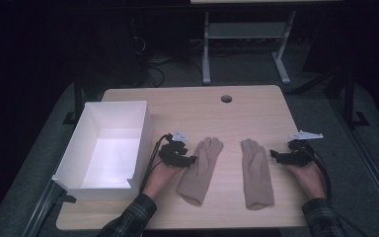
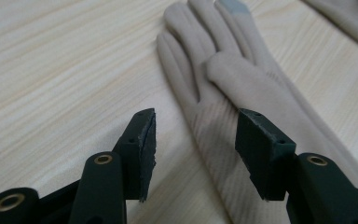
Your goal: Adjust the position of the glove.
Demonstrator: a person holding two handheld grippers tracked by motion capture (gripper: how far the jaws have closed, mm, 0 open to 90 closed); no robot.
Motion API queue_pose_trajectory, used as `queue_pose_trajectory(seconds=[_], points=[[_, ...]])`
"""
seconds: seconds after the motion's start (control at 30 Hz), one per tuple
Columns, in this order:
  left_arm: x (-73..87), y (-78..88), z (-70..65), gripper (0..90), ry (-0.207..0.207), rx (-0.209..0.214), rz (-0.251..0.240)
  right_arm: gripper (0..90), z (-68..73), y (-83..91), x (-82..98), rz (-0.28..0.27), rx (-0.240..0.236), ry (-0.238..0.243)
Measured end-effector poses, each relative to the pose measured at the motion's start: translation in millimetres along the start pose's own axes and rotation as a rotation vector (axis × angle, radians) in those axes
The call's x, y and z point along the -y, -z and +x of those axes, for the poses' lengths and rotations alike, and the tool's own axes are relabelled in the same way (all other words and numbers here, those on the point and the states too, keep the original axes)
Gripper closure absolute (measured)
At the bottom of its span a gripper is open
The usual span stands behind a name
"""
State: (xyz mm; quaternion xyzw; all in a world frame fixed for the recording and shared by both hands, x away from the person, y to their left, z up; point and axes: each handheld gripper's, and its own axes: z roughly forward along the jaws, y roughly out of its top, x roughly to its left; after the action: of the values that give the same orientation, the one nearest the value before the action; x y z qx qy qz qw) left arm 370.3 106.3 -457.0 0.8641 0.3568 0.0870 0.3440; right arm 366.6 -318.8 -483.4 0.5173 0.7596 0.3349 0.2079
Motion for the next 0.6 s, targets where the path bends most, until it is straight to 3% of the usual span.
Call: queue_pose_trajectory(seconds=[0.1, 0.23, 0.33, 0.37, 0.43, 0.47, 0.6], points=[[1.9, -4.2, -1.3, 47.4, -0.013, -0.01, 0.027, 16.4, -0.2, -0.1, 0.0, -0.001, 0.0, 0.003], [2.6, -5.4, -4.4, 50.9, -0.038, -0.02, 0.02, 16.5, 0.0, 0.0, 0.0, 0.0, 0.0, 0.001], [2.6, -5.3, -6.9, 66.0, -0.048, -0.006, 0.02, 16.4, -0.2, -0.1, 0.0, -0.001, 0.0, 0.003], [2.6, -5.4, -8.9, 72.0, -0.043, 0.019, 0.024, 16.4, -0.2, -0.1, 0.0, -0.001, 0.0, 0.003], [2.5, -5.6, -9.3, 76.8, -0.04, 0.029, 0.027, 16.4, -0.1, -0.1, 0.1, -0.001, -0.001, 0.004], [1.6, -5.8, -9.3, 83.5, -0.029, 0.043, 0.031, 16.4, 0.0, -0.1, 0.0, -0.001, -0.002, 0.005], [0.6, -5.3, -5.7, 86.2, 0.002, 0.07, 0.031, 16.5, 0.3, -0.1, 0.0, -0.002, -0.005, 0.008]])
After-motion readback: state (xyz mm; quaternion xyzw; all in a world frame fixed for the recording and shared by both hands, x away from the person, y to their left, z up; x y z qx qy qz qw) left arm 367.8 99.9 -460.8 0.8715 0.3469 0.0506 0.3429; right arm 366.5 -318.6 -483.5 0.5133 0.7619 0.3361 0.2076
